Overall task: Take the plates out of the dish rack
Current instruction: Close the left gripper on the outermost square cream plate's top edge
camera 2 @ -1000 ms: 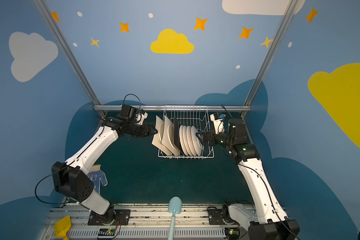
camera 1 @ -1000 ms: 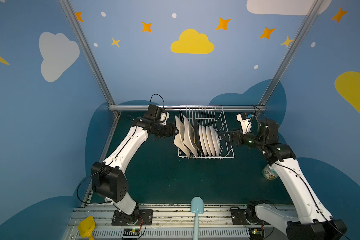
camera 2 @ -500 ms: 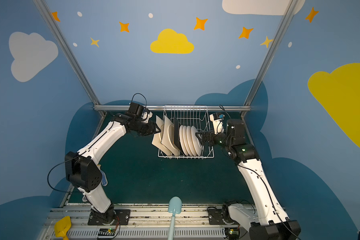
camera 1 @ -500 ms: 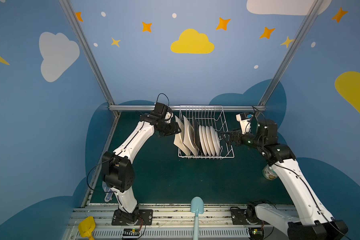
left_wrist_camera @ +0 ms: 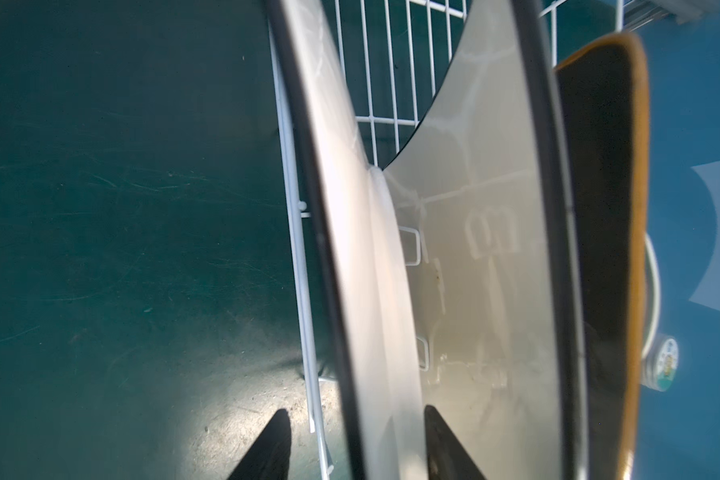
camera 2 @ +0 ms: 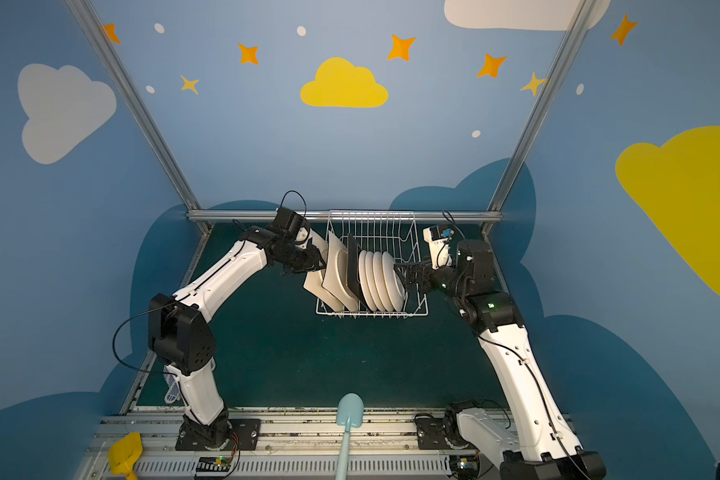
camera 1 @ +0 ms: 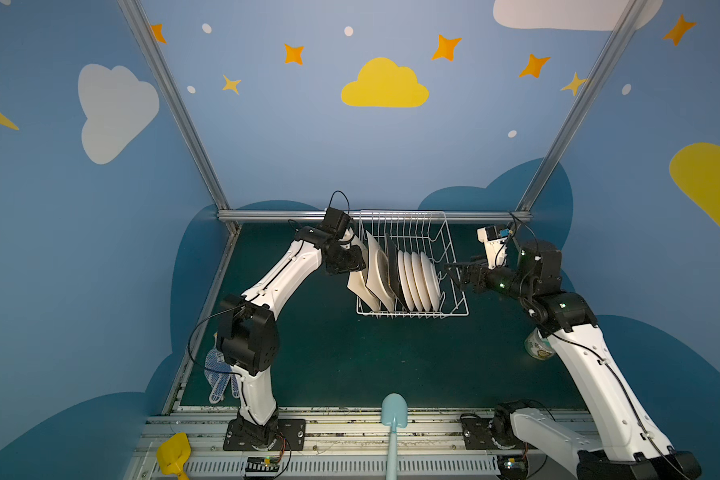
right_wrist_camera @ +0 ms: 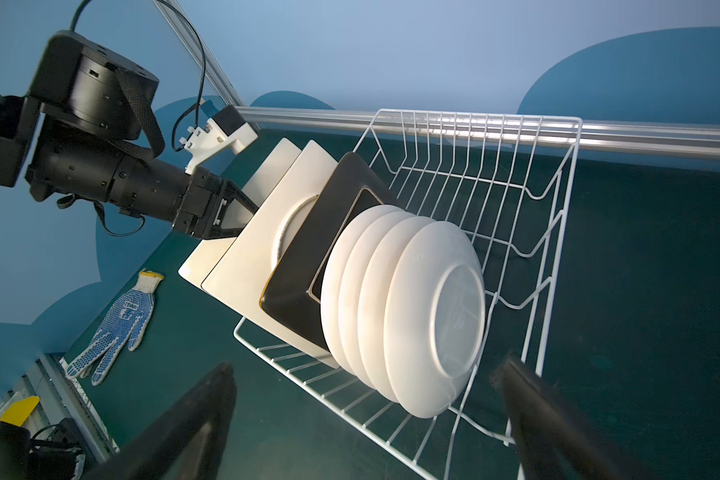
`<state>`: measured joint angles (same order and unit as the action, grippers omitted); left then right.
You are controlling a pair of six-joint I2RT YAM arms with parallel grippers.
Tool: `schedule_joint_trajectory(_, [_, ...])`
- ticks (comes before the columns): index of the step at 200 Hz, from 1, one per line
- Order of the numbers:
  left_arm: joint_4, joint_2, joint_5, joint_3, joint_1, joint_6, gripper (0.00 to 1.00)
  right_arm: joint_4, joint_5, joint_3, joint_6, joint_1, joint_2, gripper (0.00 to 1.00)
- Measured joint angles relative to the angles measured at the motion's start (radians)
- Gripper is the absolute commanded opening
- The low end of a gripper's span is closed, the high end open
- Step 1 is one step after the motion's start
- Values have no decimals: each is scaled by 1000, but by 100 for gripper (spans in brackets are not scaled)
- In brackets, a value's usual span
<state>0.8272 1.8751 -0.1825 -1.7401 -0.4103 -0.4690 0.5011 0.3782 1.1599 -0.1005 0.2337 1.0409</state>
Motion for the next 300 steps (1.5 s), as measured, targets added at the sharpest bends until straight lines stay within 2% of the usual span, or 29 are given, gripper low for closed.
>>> schedule_joint_trajectory(81, [12, 23, 25, -27, -6, -54, 41, 2, -2, 0, 4, 0, 0, 99])
schedule_joint_trajectory(109, [9, 27, 7, -31, -6, -65, 33, 6, -4, 0, 5, 1, 0, 99])
schedule_joint_trajectory(150, [10, 43, -9, -55, -6, -74, 26, 6, -13, 0, 10, 1, 0, 99])
schedule_joint_trajectory(206, [-14, 49, -79, -63, -6, -108, 3, 21, -19, 0, 21, 1, 10, 99])
schedule_joint_trajectory(300, [-22, 45, -98, -53, -1, -114, 3, 20, -20, 0, 38, 1, 36, 99])
